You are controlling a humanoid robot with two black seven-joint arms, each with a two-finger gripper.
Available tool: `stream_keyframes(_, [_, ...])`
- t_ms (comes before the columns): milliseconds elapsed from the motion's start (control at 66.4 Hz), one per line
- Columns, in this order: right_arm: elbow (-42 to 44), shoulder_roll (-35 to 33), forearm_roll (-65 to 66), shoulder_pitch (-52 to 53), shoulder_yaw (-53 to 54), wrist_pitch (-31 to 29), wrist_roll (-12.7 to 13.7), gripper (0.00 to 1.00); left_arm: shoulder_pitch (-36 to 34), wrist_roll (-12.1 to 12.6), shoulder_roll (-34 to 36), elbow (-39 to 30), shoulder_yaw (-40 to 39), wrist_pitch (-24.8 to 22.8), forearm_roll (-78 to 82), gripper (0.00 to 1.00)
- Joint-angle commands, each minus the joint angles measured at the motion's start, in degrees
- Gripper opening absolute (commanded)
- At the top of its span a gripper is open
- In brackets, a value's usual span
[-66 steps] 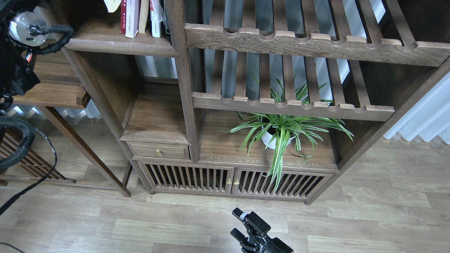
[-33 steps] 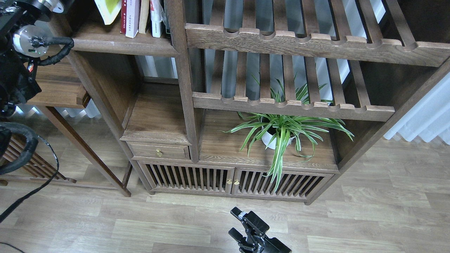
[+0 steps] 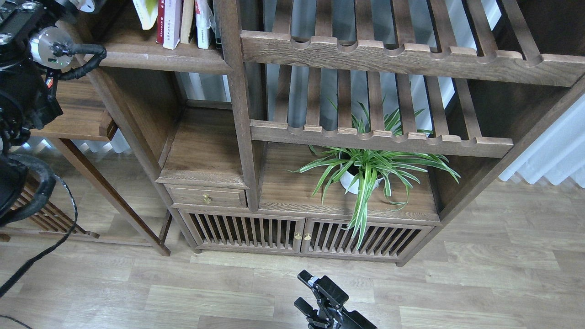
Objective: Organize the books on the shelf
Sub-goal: 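Push the yellow-green book into place on the upper shelf with the left gripper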
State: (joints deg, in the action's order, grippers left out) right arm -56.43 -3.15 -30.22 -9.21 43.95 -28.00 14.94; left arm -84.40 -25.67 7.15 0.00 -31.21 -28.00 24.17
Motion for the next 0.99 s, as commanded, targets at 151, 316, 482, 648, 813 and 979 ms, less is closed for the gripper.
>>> stream_keyframes(151, [0.0, 0.0, -0.1, -0.3, 0.0, 0.0, 0.0, 0.99, 0.3, -0.3, 0.2, 1.0, 1.9, 0.0, 0.0, 0.04])
stream_keyframes(316, [0.0, 0.0, -0.6, -0.3, 0.0, 0.0, 0.0, 0.99, 0.3, -1.3, 0.4, 1.1, 3.6, 0.0, 0.0, 0.04])
stream_keyframes(482, [0.0, 0.0, -0.7, -0.4, 0.3, 0.0, 0.0, 0.99, 0.3, -1.3, 0.5, 1.0, 3.7, 0.0, 0.1, 0.05])
stream_keyframes(648, [0.0, 0.0, -0.7, -0.4, 0.3, 0.0, 0.0, 0.99, 0.3, -1.5, 0.5, 1.0, 3.6, 0.0, 0.1, 0.05])
stream_keyframes(813, [0.0, 0.0, -0.9, -0.5, 0.3, 0.0, 0.0, 0.99, 0.2, -1.5, 0.5, 1.0, 3.6, 0.0, 0.1, 0.08])
stream_keyframes(979, [-0.3, 0.0, -0.9, -0.8, 0.3, 0.0, 0.0, 0.99, 0.2, -1.5, 0.4, 1.1, 3.6, 0.0, 0.1, 0.16])
